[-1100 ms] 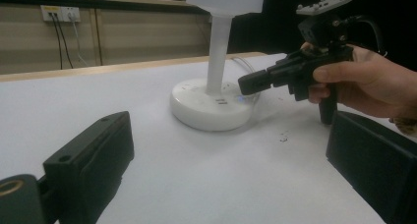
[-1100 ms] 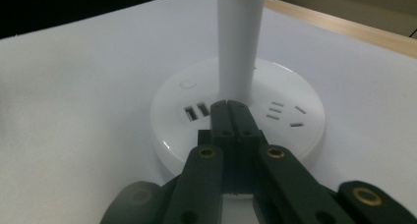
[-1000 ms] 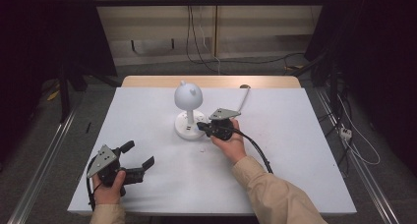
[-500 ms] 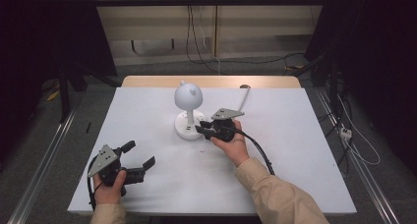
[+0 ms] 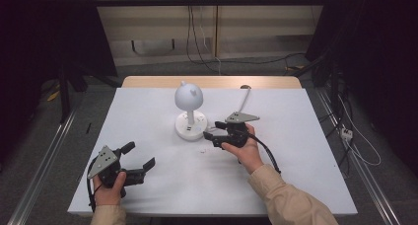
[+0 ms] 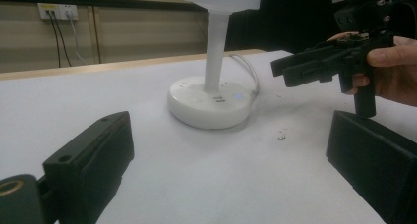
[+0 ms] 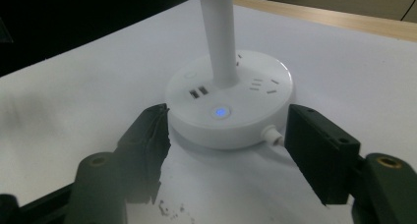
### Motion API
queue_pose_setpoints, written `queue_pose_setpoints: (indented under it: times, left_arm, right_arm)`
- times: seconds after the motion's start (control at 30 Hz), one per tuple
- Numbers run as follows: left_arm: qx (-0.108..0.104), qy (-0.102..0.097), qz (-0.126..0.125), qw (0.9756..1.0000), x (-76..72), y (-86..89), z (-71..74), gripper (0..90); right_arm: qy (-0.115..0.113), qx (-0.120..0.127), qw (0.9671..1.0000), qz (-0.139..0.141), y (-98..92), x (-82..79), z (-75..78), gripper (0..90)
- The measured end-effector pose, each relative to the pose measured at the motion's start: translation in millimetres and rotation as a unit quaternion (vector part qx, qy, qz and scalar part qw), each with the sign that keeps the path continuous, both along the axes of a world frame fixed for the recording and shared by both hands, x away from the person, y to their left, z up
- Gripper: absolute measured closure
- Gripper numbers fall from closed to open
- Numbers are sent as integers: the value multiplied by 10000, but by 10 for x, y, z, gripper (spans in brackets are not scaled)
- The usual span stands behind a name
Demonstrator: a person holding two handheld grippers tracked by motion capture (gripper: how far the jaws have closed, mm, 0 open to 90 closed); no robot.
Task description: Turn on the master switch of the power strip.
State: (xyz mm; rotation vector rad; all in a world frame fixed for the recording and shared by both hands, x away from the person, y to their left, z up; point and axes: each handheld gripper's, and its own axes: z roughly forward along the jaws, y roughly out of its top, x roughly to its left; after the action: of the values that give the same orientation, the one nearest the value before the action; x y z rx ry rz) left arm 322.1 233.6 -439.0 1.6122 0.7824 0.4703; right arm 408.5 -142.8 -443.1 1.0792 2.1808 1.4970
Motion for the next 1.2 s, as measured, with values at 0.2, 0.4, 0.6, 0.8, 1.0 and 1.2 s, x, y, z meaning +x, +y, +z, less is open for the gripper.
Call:
queue_pose_setpoints:
  times: [0.2, 0.4, 0.6, 0.8, 1.0, 1.2]
  left_arm:
    - [31, 12, -22, 10000, 6, -6, -6, 37]
    - [39, 17, -20, 10000, 6, -11, -8, 38]
    - [41, 22, -13, 10000, 8, -10, -9, 38]
    - [46, 31, -18, 10000, 5, -15, -9, 38]
    - [52, 28, -12, 10000, 6, -12, -10, 38]
    - [59, 30, -6, 10000, 6, -13, -9, 38]
  right_arm:
    - [0, -14, 10000, 32, -83, -72, -11, 292]
    - [3, -48, 10000, 76, -156, -144, -2, 271]
    - [-3, -51, 10000, 82, -237, -199, -4, 241]
    - [-33, -29, 9999, 96, -292, -271, 0, 215]
    - [1, -85, 9999, 137, -365, -349, -13, 193]
    - [-36, -154, 9998, 141, -449, -418, -5, 189]
